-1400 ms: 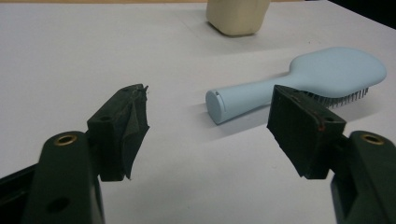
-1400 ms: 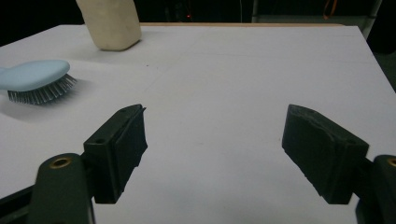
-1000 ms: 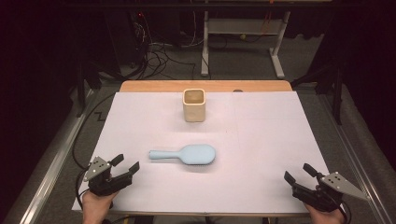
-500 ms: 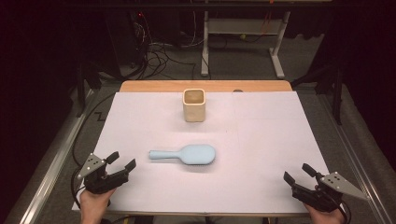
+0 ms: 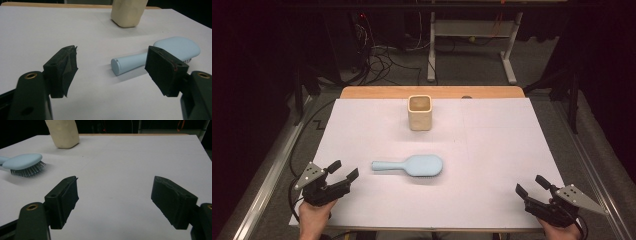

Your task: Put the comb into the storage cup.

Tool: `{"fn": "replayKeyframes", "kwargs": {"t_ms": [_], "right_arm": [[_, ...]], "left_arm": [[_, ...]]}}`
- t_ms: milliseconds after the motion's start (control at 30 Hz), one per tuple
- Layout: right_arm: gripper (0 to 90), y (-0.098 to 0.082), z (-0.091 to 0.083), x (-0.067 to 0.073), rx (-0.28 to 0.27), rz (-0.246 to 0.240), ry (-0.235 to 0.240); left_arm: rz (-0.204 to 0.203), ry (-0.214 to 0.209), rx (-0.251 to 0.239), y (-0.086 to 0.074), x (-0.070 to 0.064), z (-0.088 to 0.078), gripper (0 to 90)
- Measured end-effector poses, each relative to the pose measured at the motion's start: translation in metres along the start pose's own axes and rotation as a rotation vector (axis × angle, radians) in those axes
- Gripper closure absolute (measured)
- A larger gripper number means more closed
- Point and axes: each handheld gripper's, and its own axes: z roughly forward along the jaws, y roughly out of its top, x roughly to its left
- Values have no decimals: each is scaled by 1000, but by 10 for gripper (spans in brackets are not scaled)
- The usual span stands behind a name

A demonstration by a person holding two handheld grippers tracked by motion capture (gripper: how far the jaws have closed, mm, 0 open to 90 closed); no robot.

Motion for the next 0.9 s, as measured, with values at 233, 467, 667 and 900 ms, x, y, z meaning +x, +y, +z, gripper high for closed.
{"fn": "replayKeyframes", "kwargs": {"t_ms": [233, 467, 667, 900], "right_arm": [[222, 0, 0, 0, -1, 1, 6], [222, 0, 0, -1, -2, 3, 4], [222, 0, 0, 0, -3, 5, 5], [222, 0, 0, -1, -4, 8, 7]], "left_arm": [[37, -12, -2, 8, -6, 2, 300], [53, -16, 3, 11, -9, 5, 302], [38, -29, -3, 13, -9, 9, 303], [33, -45, -7, 18, -12, 15, 312]]}}
